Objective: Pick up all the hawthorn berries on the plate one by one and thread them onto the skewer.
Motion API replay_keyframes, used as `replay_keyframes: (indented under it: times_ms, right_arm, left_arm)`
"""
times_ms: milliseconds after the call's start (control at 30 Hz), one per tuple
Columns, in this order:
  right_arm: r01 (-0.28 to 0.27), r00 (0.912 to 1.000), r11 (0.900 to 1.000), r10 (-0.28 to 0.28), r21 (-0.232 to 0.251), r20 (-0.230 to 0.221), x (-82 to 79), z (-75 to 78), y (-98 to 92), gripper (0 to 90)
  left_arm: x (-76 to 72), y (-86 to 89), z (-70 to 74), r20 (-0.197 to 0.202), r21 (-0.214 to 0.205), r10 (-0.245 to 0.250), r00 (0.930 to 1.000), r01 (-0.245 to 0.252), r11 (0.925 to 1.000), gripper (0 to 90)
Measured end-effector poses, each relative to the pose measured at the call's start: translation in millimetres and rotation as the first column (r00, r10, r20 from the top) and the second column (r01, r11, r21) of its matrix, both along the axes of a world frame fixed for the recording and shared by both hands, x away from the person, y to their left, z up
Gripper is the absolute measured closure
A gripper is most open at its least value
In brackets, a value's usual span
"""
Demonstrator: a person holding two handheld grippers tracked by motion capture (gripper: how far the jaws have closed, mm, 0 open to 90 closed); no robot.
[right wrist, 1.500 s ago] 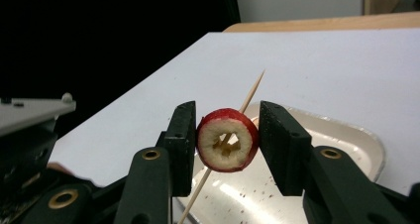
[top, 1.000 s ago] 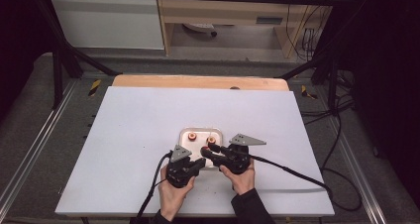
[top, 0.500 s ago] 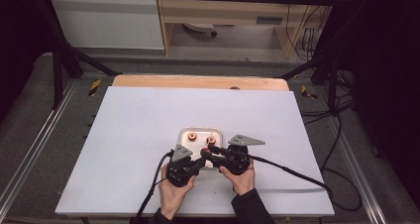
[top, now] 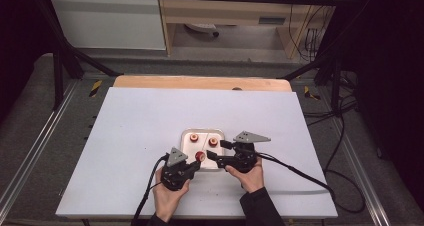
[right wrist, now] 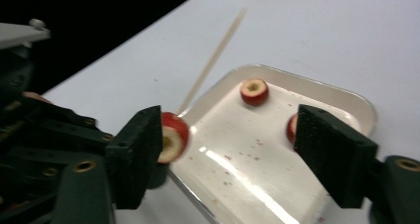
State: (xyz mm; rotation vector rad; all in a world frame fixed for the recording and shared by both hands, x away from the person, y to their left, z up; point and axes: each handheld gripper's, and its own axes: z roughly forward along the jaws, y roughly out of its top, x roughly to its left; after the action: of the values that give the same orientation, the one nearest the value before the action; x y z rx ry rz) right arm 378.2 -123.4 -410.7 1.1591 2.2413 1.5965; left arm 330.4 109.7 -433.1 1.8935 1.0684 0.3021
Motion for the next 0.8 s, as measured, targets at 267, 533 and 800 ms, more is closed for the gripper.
replay_keyframes:
  times_ms: [267,533,800]
  right_arm:
    - [-0.01,0.9988,0.9846,0.002,-0.174,-0.05,13.3,-1.2,-7.3,10.0]
    - [-0.038,0.995,0.9552,0.008,-0.294,-0.1,22.2,0.6,-12.7,7.4]
    - [-0.056,0.9929,0.9385,0.016,-0.341,-0.118,31.7,5.4,-7.4,7.8]
  left_arm:
    - [-10.5,13.8,-1.3,0.019,0.04,-0.025,0.9995,0.024,0.9989,88.3]
    - [-19.8,23.8,-2.1,0.024,0.049,-0.036,0.9991,0.035,0.9982,88.3]
    - [-22.9,28.5,-5.5,0.016,0.048,-0.048,0.9987,0.047,0.9977,88.3]
